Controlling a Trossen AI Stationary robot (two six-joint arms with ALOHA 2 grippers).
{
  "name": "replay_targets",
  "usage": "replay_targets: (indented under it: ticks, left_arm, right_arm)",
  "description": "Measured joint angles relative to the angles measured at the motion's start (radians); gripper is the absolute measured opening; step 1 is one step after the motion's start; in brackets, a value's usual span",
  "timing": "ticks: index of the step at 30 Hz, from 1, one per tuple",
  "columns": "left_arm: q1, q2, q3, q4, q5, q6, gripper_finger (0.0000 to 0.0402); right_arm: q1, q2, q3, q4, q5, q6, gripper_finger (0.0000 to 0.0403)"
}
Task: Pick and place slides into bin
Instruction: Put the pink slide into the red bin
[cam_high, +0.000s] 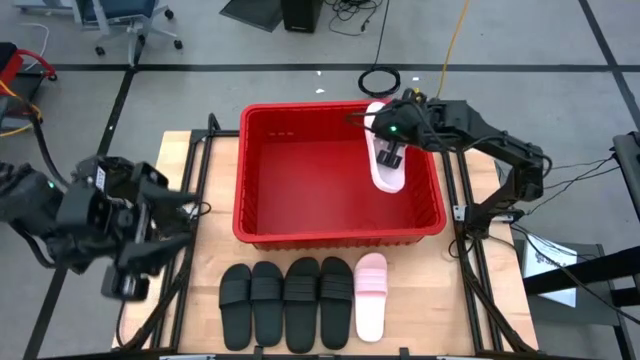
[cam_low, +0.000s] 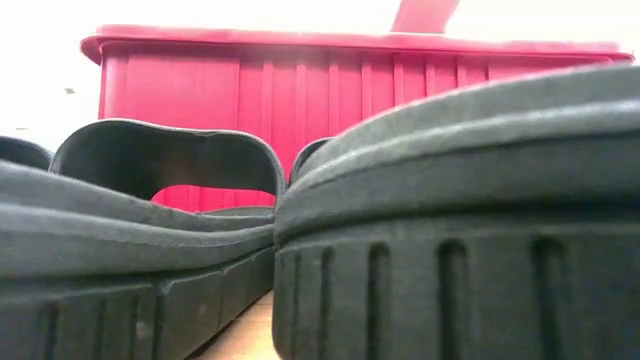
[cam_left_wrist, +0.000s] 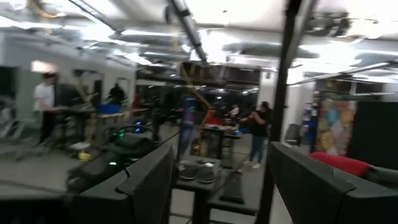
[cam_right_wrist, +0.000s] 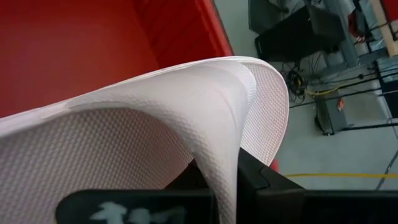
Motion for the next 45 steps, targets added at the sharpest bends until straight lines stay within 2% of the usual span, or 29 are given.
replay_targets:
  ticks: [5, 13, 20, 28, 33, 36, 42, 45]
  left_arm:
    - [0.001, -0.037, 0.000, 0.001, -0.065, 0.016, 0.0273]
    - [0.036, -0.088, 0.000, 0.014, -0.092, 0.099, 0.0273]
    - [0.130, -0.129, 0.000, 0.020, -0.084, 0.109, 0.0273]
    - [0.250, -0.137, 0.000, 0.044, -0.063, 0.127, 0.0273]
    - [0.295, -0.134, 0.000, 0.037, -0.052, 0.126, 0.0273]
    - [0.304, -0.134, 0.000, 0.037, -0.051, 0.130, 0.0273]
    - [0.321, -0.135, 0.000, 0.038, -0.050, 0.212, 0.0273]
    - [0.323, -0.142, 0.000, 0.037, -0.050, 0.217, 0.0273]
  right_arm:
    - [0.000, -0.001, -0.068, -0.019, 0.002, 0.014, 0.0004]
    - [-0.003, 0.000, -0.188, -0.042, 0.004, 0.027, 0.0004]
    - [-0.030, -0.001, -0.299, -0.020, 0.034, -0.010, 0.0004]
    - [-0.094, -0.007, -0.421, 0.119, 0.024, -0.121, 0.0004]
    - [-0.135, -0.025, -0.498, 0.222, -0.052, -0.164, 0.0004]
    - [-0.147, -0.036, -0.548, 0.270, -0.054, -0.187, 0.0004]
    - [-0.170, -0.091, -0.680, 0.393, -0.151, -0.199, 0.0004]
    - [-0.167, -0.102, -0.723, 0.409, -0.159, -0.198, 0.0004]
